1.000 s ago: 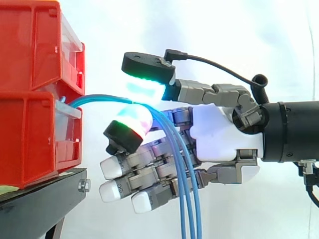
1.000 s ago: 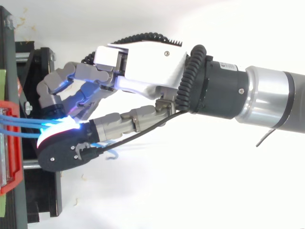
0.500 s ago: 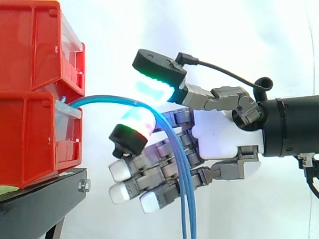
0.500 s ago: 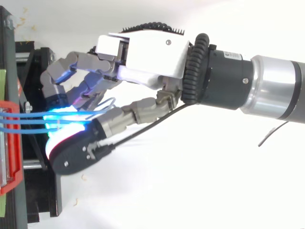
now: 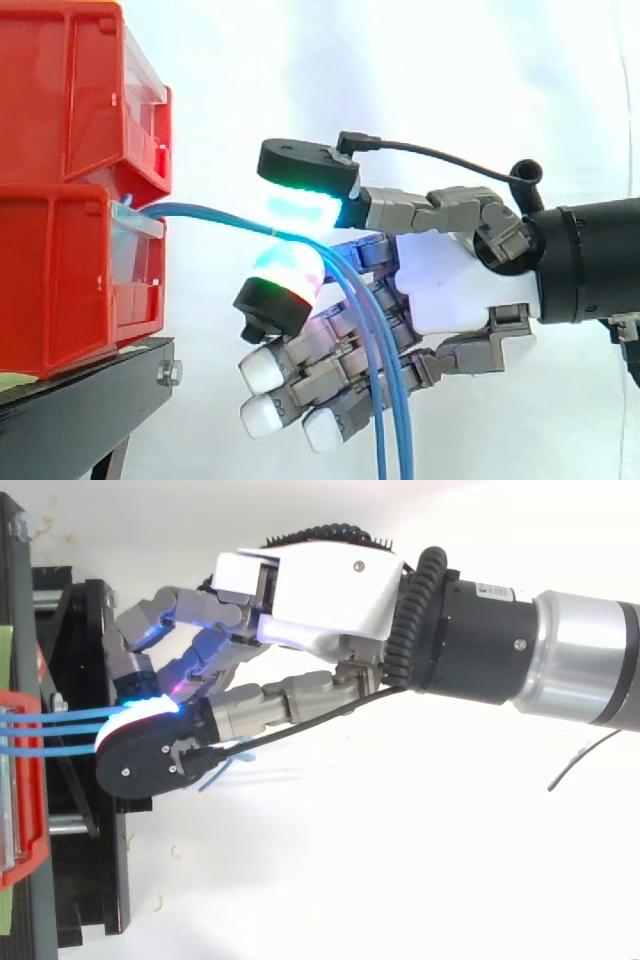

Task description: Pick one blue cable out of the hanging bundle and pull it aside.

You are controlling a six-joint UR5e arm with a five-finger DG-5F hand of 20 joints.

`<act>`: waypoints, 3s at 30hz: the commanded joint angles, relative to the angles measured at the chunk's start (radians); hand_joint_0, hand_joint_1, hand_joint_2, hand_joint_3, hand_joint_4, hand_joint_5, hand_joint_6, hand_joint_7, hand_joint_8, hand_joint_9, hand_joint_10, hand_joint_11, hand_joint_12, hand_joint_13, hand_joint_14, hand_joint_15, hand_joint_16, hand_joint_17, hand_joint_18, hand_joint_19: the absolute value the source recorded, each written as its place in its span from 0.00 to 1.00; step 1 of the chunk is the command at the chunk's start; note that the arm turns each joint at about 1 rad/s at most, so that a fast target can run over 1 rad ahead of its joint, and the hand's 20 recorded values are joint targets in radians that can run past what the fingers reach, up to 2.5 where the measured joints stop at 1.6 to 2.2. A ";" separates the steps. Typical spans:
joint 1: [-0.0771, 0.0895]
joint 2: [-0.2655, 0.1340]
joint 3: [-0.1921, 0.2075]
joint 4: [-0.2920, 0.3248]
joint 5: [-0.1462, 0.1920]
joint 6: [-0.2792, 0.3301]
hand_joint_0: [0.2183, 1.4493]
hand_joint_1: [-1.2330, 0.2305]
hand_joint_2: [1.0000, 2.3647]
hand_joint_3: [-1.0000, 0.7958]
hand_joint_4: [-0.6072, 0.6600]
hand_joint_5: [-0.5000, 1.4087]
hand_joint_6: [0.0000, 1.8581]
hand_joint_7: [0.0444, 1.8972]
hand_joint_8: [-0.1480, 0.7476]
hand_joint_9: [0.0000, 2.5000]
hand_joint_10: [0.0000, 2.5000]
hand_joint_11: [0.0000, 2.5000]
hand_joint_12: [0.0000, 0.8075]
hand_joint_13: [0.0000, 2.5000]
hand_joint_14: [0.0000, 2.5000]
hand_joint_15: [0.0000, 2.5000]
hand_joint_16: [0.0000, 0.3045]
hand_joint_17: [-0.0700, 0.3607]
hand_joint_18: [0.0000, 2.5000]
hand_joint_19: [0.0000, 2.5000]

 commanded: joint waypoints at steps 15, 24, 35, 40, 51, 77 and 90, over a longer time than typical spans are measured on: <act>-0.001 0.001 0.031 -0.005 0.000 -0.011 0.41 0.24 0.00 0.28 0.45 0.17 0.47 0.68 0.47 0.32 0.01 0.21 0.39 0.27 0.01 0.13 0.16 0.42 0.27 0.15; -0.002 0.004 0.023 -0.028 -0.001 -0.011 0.36 0.17 0.00 0.28 0.41 0.18 0.47 0.66 0.44 0.33 0.01 0.21 0.37 0.27 0.01 0.13 0.15 0.40 0.27 0.15; 0.001 0.007 0.025 -0.027 -0.001 -0.013 0.23 0.13 0.00 0.28 0.50 0.18 0.46 0.65 0.45 0.34 0.01 0.20 0.39 0.28 0.01 0.13 0.16 0.42 0.29 0.15; 0.001 0.017 0.026 -0.027 -0.001 -0.017 0.18 0.14 0.00 0.28 0.53 0.18 0.47 0.63 0.48 0.33 0.01 0.20 0.42 0.28 0.01 0.13 0.18 0.45 0.30 0.15; -0.002 0.044 0.028 -0.028 0.000 -0.059 0.11 0.43 0.00 0.28 0.56 0.18 0.45 0.58 0.55 0.34 0.01 0.20 0.50 0.29 0.00 0.13 0.23 0.52 0.32 0.16; -0.004 0.042 0.014 -0.037 0.000 -0.060 0.39 0.22 0.00 0.28 0.45 0.17 0.46 0.62 0.45 0.31 0.01 0.20 0.39 0.26 0.01 0.13 0.16 0.42 0.27 0.15; -0.007 0.044 -0.012 -0.050 -0.001 -0.057 0.14 0.50 0.00 0.28 0.55 0.18 0.45 0.60 0.54 0.34 0.01 0.19 0.49 0.28 0.00 0.13 0.21 0.50 0.30 0.16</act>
